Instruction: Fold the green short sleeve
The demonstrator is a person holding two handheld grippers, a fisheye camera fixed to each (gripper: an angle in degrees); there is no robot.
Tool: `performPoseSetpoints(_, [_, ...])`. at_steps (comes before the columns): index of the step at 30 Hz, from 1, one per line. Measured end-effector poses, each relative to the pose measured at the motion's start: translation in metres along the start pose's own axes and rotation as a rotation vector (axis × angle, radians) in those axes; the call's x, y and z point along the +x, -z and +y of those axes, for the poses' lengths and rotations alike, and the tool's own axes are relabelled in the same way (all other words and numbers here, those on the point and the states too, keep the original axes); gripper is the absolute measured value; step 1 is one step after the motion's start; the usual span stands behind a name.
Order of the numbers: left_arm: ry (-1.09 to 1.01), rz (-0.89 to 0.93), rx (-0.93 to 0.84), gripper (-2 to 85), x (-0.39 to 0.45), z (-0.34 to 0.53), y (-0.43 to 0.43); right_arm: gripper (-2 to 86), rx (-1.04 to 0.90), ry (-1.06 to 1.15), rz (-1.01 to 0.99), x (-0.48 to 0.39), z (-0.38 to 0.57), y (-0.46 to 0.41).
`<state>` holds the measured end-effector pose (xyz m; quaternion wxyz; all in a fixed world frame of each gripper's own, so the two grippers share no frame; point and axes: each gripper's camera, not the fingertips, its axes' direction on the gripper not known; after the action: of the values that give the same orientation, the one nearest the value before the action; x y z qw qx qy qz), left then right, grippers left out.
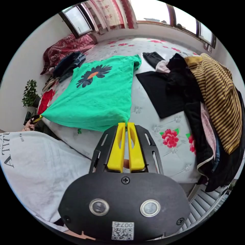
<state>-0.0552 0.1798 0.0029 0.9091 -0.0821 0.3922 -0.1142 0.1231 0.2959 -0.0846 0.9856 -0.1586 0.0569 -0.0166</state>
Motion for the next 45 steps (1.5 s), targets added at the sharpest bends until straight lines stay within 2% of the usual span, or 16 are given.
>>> performPoseSetpoints(1, [0.065,0.048,0.021,-0.9,-0.017,0.007,-0.005,-0.3,-0.025,-0.005,-0.004,0.000,0.000,-0.005])
performPoseSetpoints(3, [0.053,0.097,0.060,-0.9,-0.019,0.011,0.000,-0.3,0.013,0.012,-0.032,-0.001,0.002,0.010])
performPoseSetpoints(6, [-0.103,0.014,0.013,-0.9,0.017,0.011,0.012,-0.3,0.102,0.037,-0.033,-0.007,0.007,0.050])
performPoseSetpoints(9, [-0.230,-0.070,-0.023,-0.9,0.046,0.018,0.018,-0.2,0.098,0.037,-0.035,-0.008,0.015,0.062])
performPoseSetpoints(12, [-0.184,-0.063,-0.044,-0.9,0.033,0.032,0.013,-0.2,-0.026,-0.025,-0.088,0.006,0.026,0.034])
performPoseSetpoints(14, [-0.117,0.031,-0.038,-0.9,0.013,0.046,0.010,-0.2,-0.057,-0.069,-0.145,0.016,0.034,0.025])
performPoseSetpoints(18, [-0.088,0.107,-0.018,-0.8,0.003,0.045,0.010,-0.2,-0.035,-0.125,-0.319,0.037,0.020,0.035])
performPoseSetpoints(21, [-0.109,0.123,-0.022,-0.6,0.016,0.004,0.008,-0.1,0.022,-0.152,-0.427,0.057,-0.025,0.056])
performPoseSetpoints(25, [-0.117,0.123,0.097,2.2,0.054,-0.085,-0.002,0.3,0.168,-0.211,-0.503,0.077,-0.105,0.078])
performPoseSetpoints(27, [-0.089,0.130,0.223,5.8,0.069,-0.114,-0.006,1.3,0.319,-0.239,-0.451,0.076,-0.149,0.087])
performPoseSetpoints(29, [-0.050,0.152,0.337,8.5,0.083,-0.133,-0.010,2.2,0.356,-0.247,-0.396,0.071,-0.170,0.086])
performPoseSetpoints(33, [-0.145,-0.032,0.301,10.0,0.102,-0.138,-0.020,3.5,0.259,-0.217,-0.318,0.058,-0.176,0.048])
performPoseSetpoints(35, [-0.200,-0.188,0.203,10.5,0.097,-0.132,-0.035,3.7,0.191,-0.192,-0.261,0.054,-0.166,0.024])
performPoseSetpoints(39, [-0.247,-0.231,0.092,11.2,0.081,-0.116,-0.061,4.0,0.096,-0.181,-0.181,0.051,-0.148,-0.016])
performPoseSetpoints(43, [-0.302,-0.345,-0.014,11.1,0.077,-0.111,-0.097,3.9,0.051,-0.189,-0.257,0.049,-0.148,-0.041])
performPoseSetpoints(45, [-0.305,-0.419,-0.085,9.0,0.076,-0.114,-0.115,2.6,-0.051,-0.147,-0.238,0.039,-0.154,-0.060])
